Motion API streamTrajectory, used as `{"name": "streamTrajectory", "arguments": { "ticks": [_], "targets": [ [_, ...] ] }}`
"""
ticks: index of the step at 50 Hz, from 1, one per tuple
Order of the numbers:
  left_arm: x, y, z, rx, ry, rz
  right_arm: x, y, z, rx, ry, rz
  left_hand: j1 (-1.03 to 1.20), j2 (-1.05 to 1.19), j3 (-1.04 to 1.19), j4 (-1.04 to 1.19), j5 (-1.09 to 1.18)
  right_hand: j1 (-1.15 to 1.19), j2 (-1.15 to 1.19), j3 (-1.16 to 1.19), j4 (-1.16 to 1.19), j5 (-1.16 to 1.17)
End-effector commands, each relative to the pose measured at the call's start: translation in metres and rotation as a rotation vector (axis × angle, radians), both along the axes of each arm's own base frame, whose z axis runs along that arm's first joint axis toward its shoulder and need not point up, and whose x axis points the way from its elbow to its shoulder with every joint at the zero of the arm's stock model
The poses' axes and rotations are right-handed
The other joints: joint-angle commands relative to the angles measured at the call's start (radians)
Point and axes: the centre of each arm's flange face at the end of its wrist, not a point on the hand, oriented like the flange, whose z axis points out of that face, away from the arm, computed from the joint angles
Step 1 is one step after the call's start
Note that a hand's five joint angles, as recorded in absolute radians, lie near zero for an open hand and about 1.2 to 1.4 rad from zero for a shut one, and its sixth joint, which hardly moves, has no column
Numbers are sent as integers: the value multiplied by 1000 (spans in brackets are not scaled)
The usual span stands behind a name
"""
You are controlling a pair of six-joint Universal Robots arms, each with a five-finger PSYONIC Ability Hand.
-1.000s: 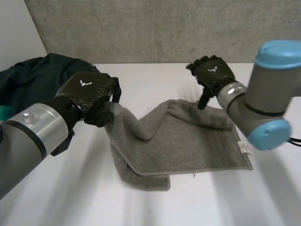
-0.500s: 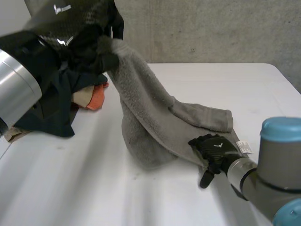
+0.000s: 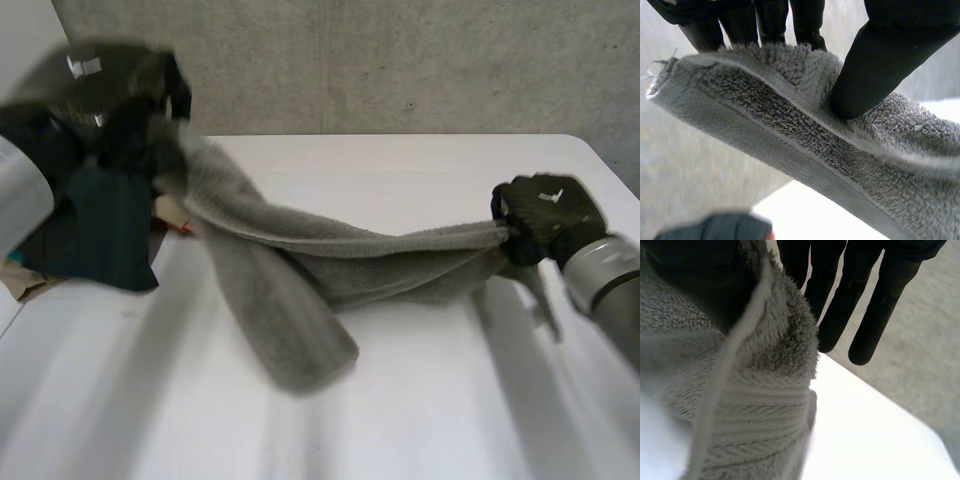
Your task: Fold the laundry.
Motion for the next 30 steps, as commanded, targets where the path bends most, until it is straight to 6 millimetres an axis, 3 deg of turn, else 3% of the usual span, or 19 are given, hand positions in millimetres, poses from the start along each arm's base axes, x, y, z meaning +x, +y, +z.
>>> {"name": "streamTrajectory", "arguments": {
  "ticks": [1, 5, 8, 10, 13, 14, 17, 18, 21, 22, 25, 28, 30],
  "targets": [
    [-6, -35, -83, 164, -257, -91, -14, -11, 4, 147, 187, 140, 240, 201, 208, 200, 237, 261, 221, 213, 203, 231],
    [-14, -57, -116, 193, -372, -102, -12, -25, -11, 210, 296, 182, 240, 201, 208, 200, 237, 261, 221, 213, 203, 231],
    [-27, -79, -122, 134, -408, -98, 2, -36, -23, 207, 358, 242, 240, 201, 208, 200, 237, 261, 221, 213, 203, 231],
    [-35, -92, -116, 79, -403, -86, 12, -47, -21, 151, 367, 251, 240, 201, 208, 200, 237, 261, 221, 213, 203, 231],
    [-50, -126, -83, -108, -336, -16, 24, -79, 1, -23, 328, 184, 240, 201, 208, 200, 237, 261, 221, 213, 203, 231],
    [-52, -136, -63, -186, -294, 22, 27, -98, 22, -134, 276, 117, 240, 201, 208, 200, 237, 261, 221, 213, 203, 231],
    [-53, -148, -18, -348, -188, 101, 27, -122, 61, -325, 147, 6, 240, 201, 208, 200, 237, 261, 221, 213, 203, 231],
    [-52, -153, 10, -452, -117, 144, 24, -134, 88, -449, 53, -58, 240, 201, 208, 200, 237, 261, 221, 213, 203, 231],
    [-50, -157, 42, -598, -25, 189, 21, -145, 123, -619, -89, -111, 240, 201, 208, 200, 237, 261, 221, 213, 203, 231],
    [-50, -157, 59, -682, 20, 198, 21, -147, 142, -719, -163, -118, 240, 201, 208, 200, 237, 261, 221, 213, 203, 231],
    [-51, -156, 74, -781, 58, 206, 21, -147, 155, -789, -196, -110, 240, 201, 208, 200, 237, 261, 221, 213, 203, 231],
    [-52, -155, 64, -749, 35, 200, 26, -144, 151, -757, -169, -65, 240, 201, 208, 200, 237, 261, 221, 213, 203, 231],
    [-54, -155, 44, -669, 2, 184, 30, -140, 139, -688, -144, -21, 240, 201, 208, 200, 237, 261, 221, 213, 203, 231]
  ]
}}
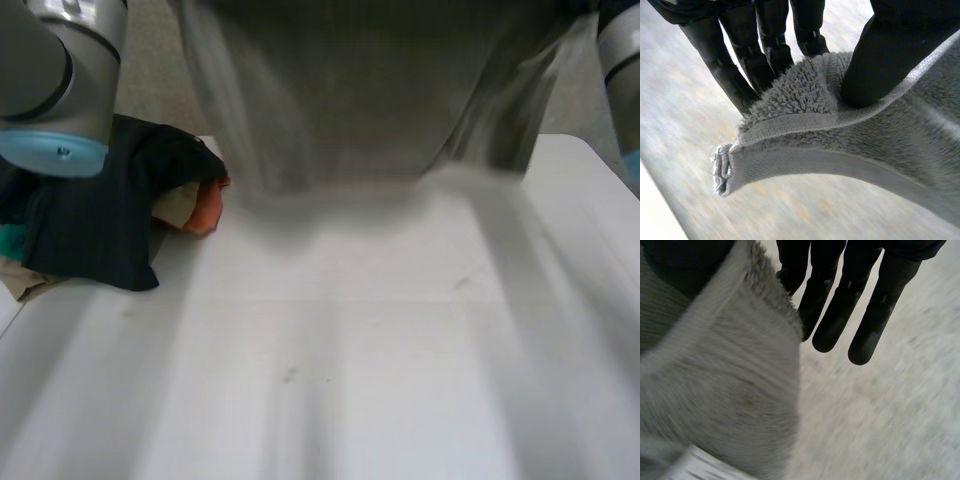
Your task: Fold the laundry.
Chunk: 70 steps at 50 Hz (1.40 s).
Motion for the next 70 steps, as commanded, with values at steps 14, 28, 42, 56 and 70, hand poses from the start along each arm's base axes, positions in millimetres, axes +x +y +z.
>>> {"name": "streamTrajectory", "arguments": {
  "ticks": [14, 28, 42, 56, 70],
  "targets": [
    [0, 13, -193, 573, -220, -4, 3, 32, -170, 614, 298, 109, 240, 200, 207, 200, 237, 261, 221, 209, 201, 230],
    [-2, 30, -272, 790, -393, 24, -16, 46, -263, 862, 380, 18, -6, -46, -39, -46, -9, -460, -500, -513, -520, -492],
    [19, 44, -259, 841, -416, 6, -51, 51, -240, 969, 134, -108, -537, -577, -571, -578, -540, -506, -546, -559, -566, -538],
    [46, 56, -272, 881, -478, -73, -49, 56, -241, 1080, 78, -5, -579, -619, -612, -619, -582, 261, 221, 209, 201, 230],
    [38, 41, -293, 889, -515, -84, -46, 63, -238, 1092, 114, 3, -596, -636, -630, -636, -599, 261, 221, 209, 201, 230]
  ]
}}
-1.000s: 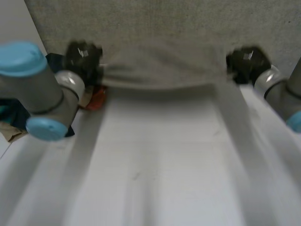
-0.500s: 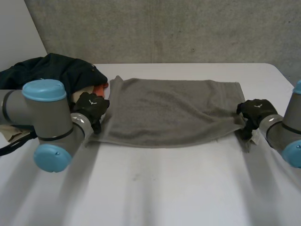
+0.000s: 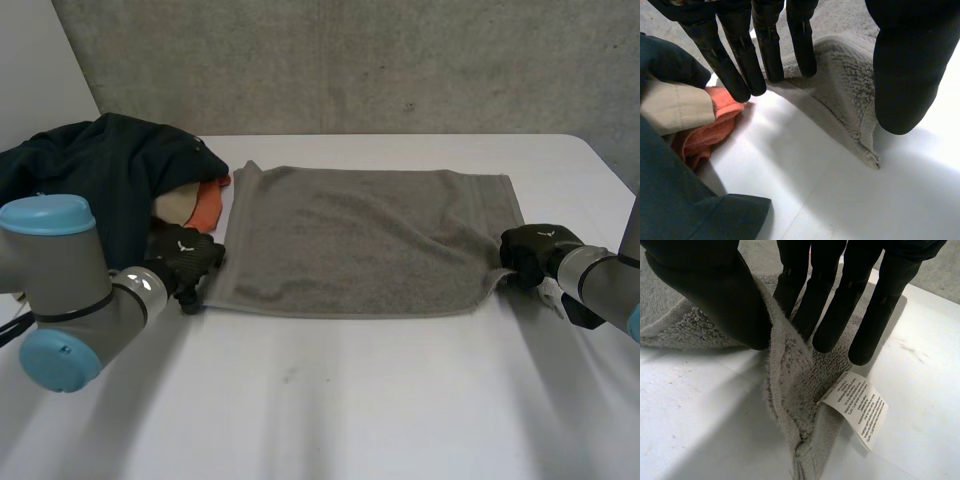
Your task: Fold the laundry.
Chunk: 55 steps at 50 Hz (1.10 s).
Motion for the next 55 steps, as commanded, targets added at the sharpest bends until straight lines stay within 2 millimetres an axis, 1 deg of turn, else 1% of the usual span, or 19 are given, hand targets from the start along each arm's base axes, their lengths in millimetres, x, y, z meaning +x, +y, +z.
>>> {"name": "streamTrajectory", "arguments": {
  "ticks": [1, 7, 8, 9, 15, 16, 19, 21, 26, 30, 36, 39, 43, 44, 47, 48, 51, 52, 55],
  "targets": [
    [-12, -13, -13, 1, -13, -5, 0, 3, 2, 5, 12, 7, 49, 52, 44, 58, 66, 257, 218, 210, 203, 230],
    [-23, -18, -15, -11, -5, -17, 0, 4, 4, 5, 17, 7, 339, 342, 334, 348, 356, 257, 218, 210, 203, 230],
    [-27, -18, -13, -18, 0, -20, 0, 4, 7, -1, 21, 8, 669, 672, 663, 677, 685, 257, 218, 210, 203, 230],
    [-28, -19, -11, -24, 3, -23, 0, 5, 8, -4, 24, 9, 869, 872, 864, 878, 885, 257, 218, 210, 203, 230],
    [-19, -13, 21, -48, 0, 49, 0, 13, 23, -27, 118, 68, 871, 874, 866, 880, 887, 257, 218, 210, 203, 230],
    [-13, -7, 34, -58, -10, 78, 0, 17, 25, -26, 185, 112, 871, 874, 866, 880, 887, 257, 218, 210, 203, 230],
    [-4, 9, 50, -63, -54, 106, -1, 35, 29, -3, 353, 255, 871, 874, 866, 880, 887, 257, 218, 210, 203, 230],
    [2, 18, 52, -43, -100, 110, -3, 42, 31, -3, 432, 330, 871, 874, 866, 880, 887, 257, 218, 210, 203, 230],
    [23, 47, 44, 86, -278, 68, -26, 51, 35, -9, 690, 511, 871, 874, 866, 880, 887, 257, 218, 210, 203, 230],
    [23, 58, 39, 139, -346, 13, -32, 50, 34, 11, 709, 495, 871, 874, 866, 880, 887, 257, 218, 210, 203, 230],
    [8, 46, 33, 132, -351, -1, -30, 46, 25, 40, 708, 490, 871, 874, 866, 880, 887, 257, 218, 210, 203, 230],
    [-5, 32, 42, 85, -334, 18, -27, 39, 29, 6, 721, 483, 871, 874, 866, 880, 887, 257, 218, 210, 203, 230],
    [-22, 1, 75, -60, -257, 62, -18, 6, 50, -159, 736, 425, 871, 874, 866, 880, 887, 257, 218, 210, 203, 230],
    [-29, -13, 100, -147, -199, 86, -13, -12, 69, -273, 722, 364, 871, 874, 866, 880, 887, 257, 218, 210, 203, 230],
    [-37, -33, 144, -301, -78, 120, -7, -39, 105, -459, 636, 227, 871, 874, 866, 880, 887, 257, 218, 210, 203, 230],
    [-41, -43, 172, -398, 16, 135, -5, -54, 131, -583, 541, 137, 871, 874, 866, 880, 887, 257, 218, 210, 203, 230],
    [-44, -55, 214, -546, 157, 156, -4, -70, 166, -752, 378, 38, 871, 874, 866, 880, 887, 257, 218, 210, 203, 230],
    [-43, -62, 231, -613, 241, 172, -2, -77, 191, -871, 271, -12, 871, 874, 866, 880, 887, 257, 218, 210, 203, 230],
    [-42, -67, 249, -679, 332, 188, -1, -83, 214, -998, 142, -47, 871, 874, 866, 880, 887, 257, 218, 210, 203, 230]
  ]
}}
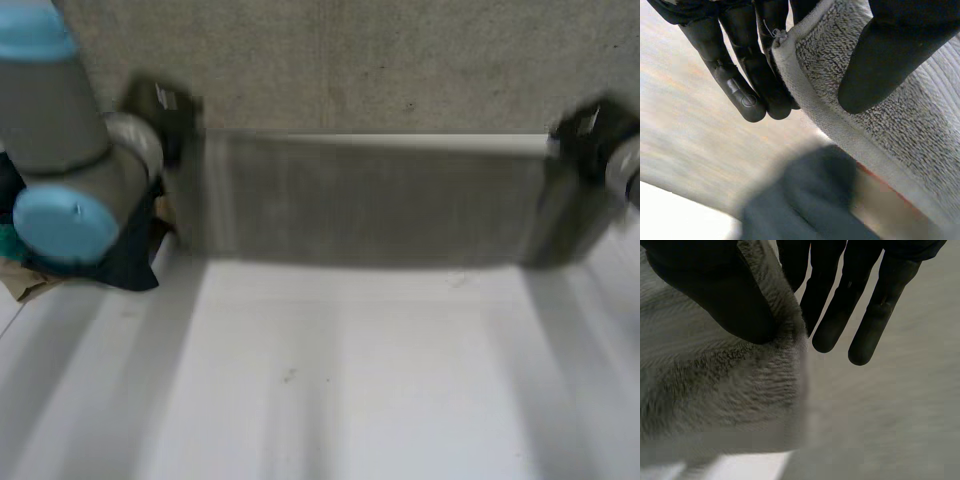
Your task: Fold the laundry.
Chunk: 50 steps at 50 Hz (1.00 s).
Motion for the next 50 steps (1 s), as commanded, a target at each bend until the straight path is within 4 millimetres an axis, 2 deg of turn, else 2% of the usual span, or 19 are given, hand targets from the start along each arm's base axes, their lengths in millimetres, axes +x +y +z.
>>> {"name": "streamTrajectory", "arguments": {
  "ticks": [1, 3, 7, 11, 15, 21, 23, 26, 28, 30, 33, 34, 37, 38, 40, 42, 45, 49, 50],
  "targets": [
    [0, -26, 83, -321, 327, -4, 3, -32, 96, -474, -442, 67, 224, 201, 207, 201, 236, 257, 218, 209, 202, 198],
    [-1, -26, 82, -318, 345, -3, 6, -31, 99, -492, -448, 77, 224, 201, 207, 201, 236, 257, 218, 209, 202, 198],
    [1, -30, 68, -269, 341, 14, 14, -28, 90, -444, -431, 87, 224, 201, 207, 201, 236, 257, 218, 209, 202, 198],
    [1, -29, 50, -218, 315, 15, 18, -24, 69, -342, -411, 83, 224, 201, 207, 201, 236, 257, 218, 209, 202, 198],
    [-1, -27, 24, -146, 287, 1, 19, -18, 41, -214, -388, 62, 224, 201, 207, 201, 236, 257, 218, 209, 202, 198],
    [-5, -9, -26, 14, 223, -37, 7, -2, -17, 34, -312, -6, 224, 201, 207, 201, 236, 257, 218, 209, 202, 198],
    [-4, 3, -46, 87, 192, -43, 0, 9, -41, 144, -280, -32, 224, 201, 207, 201, 236, 257, 218, 209, 202, 198],
    [-1, 18, -64, 165, 151, -45, -6, 21, -60, 243, -243, -50, 224, 201, 207, 201, 236, 257, 218, 209, 202, 198],
    [3, 38, -78, 238, 91, -49, -15, 37, -76, 349, -194, -71, 224, 201, 207, 201, 236, 257, 218, 209, 202, 198],
    [11, 62, -91, 325, 19, -52, -26, 54, -82, 441, -133, -90, 224, 201, 207, 201, 236, 257, 218, 209, 202, 198],
    [22, 89, -103, 422, -61, -54, -39, 70, -81, 516, -57, -100, 224, 201, 207, 201, 236, 257, 218, 209, 202, 198],
    [30, 107, -108, 486, -121, -59, -49, 80, -78, 564, 0, -97, 224, 201, 207, 201, 236, 257, 218, 209, 202, 198],
    [43, 133, -117, 585, -220, -72, -60, 93, -75, 633, 84, -73, 224, 201, 207, 201, 236, 257, 218, 209, 202, 198],
    [51, 147, -122, 645, -276, -82, -66, 100, -74, 669, 139, -44, 224, 201, 207, 201, 236, 257, 218, 209, 202, 198],
    [59, 158, -127, 703, -319, -92, -71, 105, -74, 701, 188, -12, 224, 201, 207, 201, 236, 257, 218, 209, 202, 198],
    [63, 164, -129, 749, -358, -119, -73, 107, -73, 717, 257, 27, 224, 201, 207, 201, 236, 257, 218, 209, 202, 198],
    [59, 160, -124, 731, -362, -147, -69, 103, -76, 712, 268, 43, 224, 201, 207, 201, 236, 257, 218, 209, 202, 198],
    [42, 140, -115, 652, -338, -171, -59, 91, -81, 681, 237, 29, 224, 201, 207, 201, 236, 257, 218, 209, 202, 198],
    [35, 129, -113, 620, -318, -166, -54, 85, -81, 654, 217, 22, 224, 201, 207, 201, 236, 257, 218, 209, 202, 198]
  ]
}}
